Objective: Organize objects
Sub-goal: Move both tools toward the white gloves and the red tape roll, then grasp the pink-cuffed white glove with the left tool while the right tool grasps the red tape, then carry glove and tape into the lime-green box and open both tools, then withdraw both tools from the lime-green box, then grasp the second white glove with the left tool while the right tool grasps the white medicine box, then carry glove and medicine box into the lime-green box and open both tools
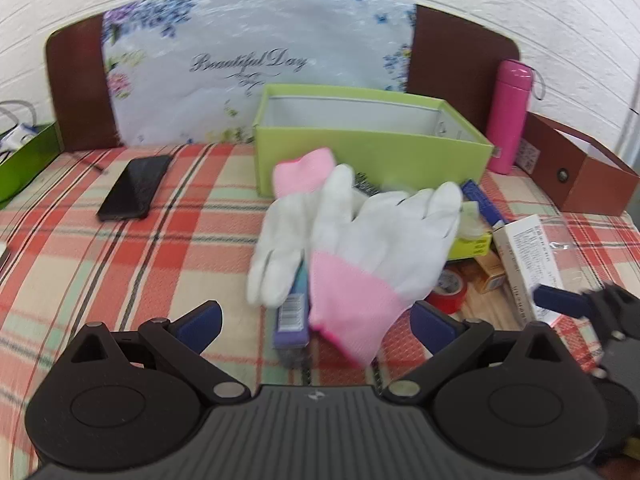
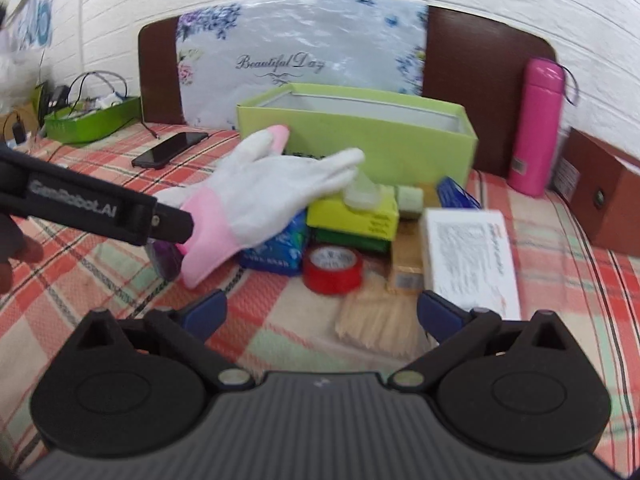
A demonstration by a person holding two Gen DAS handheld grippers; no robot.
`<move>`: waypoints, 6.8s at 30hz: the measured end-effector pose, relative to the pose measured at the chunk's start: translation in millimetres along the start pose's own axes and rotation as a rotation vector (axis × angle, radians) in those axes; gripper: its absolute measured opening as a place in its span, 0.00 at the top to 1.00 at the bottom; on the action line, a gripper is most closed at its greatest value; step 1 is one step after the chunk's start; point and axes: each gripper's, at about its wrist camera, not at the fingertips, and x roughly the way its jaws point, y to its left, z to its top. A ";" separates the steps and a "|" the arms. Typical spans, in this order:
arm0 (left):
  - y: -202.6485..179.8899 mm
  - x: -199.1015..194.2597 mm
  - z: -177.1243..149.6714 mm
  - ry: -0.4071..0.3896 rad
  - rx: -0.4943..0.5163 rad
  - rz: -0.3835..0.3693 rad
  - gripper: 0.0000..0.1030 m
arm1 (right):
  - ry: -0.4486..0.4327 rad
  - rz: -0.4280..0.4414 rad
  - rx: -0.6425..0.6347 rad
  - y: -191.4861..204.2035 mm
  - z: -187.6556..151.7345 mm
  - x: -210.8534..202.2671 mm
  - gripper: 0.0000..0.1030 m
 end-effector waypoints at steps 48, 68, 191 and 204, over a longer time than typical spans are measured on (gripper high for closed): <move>26.7 -44.4 6.8 0.042 0.029 -0.419 0.88 | -0.168 0.120 -0.003 -41.4 44.7 -36.8 0.56; 20.4 148.1 188.7 -0.021 -0.041 -0.209 0.88 | -0.039 -0.023 0.092 -85.9 159.8 164.2 0.56; -15.9 -31.1 -23.1 0.089 0.027 -0.401 0.91 | 0.098 0.140 0.174 -54.4 -20.0 -69.4 0.36; -3.5 13.8 118.9 -0.105 -0.056 -0.351 0.91 | -0.095 0.100 0.127 -94.8 111.6 -7.5 0.36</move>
